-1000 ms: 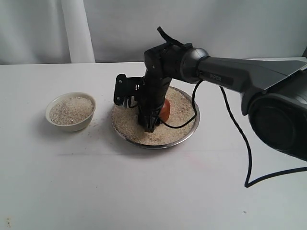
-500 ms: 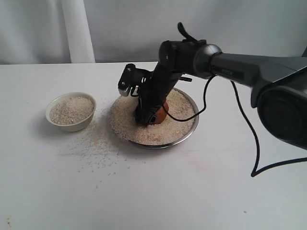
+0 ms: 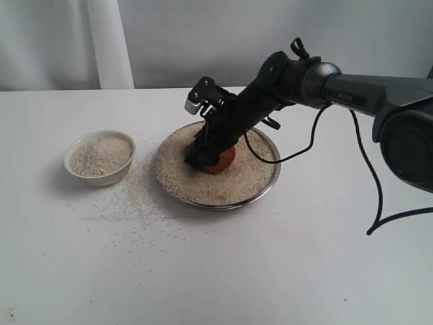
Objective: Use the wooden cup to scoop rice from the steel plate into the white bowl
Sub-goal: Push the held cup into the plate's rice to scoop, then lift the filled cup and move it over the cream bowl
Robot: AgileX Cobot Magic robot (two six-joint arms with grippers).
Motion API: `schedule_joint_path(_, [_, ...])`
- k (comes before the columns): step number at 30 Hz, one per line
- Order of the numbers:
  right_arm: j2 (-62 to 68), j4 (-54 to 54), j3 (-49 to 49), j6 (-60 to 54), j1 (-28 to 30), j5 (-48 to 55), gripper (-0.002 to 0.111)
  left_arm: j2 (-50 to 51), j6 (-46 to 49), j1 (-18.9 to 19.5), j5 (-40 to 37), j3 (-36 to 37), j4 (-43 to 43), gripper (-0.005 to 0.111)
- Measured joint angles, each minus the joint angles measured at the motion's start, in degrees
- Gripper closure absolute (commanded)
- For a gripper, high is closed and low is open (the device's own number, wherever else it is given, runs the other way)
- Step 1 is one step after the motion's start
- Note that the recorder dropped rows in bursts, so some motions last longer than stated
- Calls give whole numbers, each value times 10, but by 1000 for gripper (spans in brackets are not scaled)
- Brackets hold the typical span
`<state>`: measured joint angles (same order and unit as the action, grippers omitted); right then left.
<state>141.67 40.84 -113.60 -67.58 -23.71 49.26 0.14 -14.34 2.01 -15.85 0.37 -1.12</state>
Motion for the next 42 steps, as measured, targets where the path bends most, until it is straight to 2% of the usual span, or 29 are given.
schedule_joint_path(10, [-104, 10, 4, -5, 3, 15, 108, 0, 0, 0, 0, 0, 0, 107])
schedule_joint_path(17, [-130, 50, 4, -10, -2, -5, 108, 0, 0, 0, 0, 0, 0, 107])
schedule_joint_path(24, [-131, 33, 4, -13, -63, -83, 108, 0, 0, 0, 0, 0, 0, 107])
schedule_joint_path(32, [-133, -98, 4, 53, -157, -220, 108, 0, 0, 0, 0, 0, 0, 107])
schedule_joint_path(36, [-124, -168, -19, 110, -168, -235, 108, 0, 0, 0, 0, 0, 0, 107])
schedule_joint_path(42, [-64, -247, -131, 182, -168, -217, 108, 0, 0, 0, 0, 0, 0, 107])
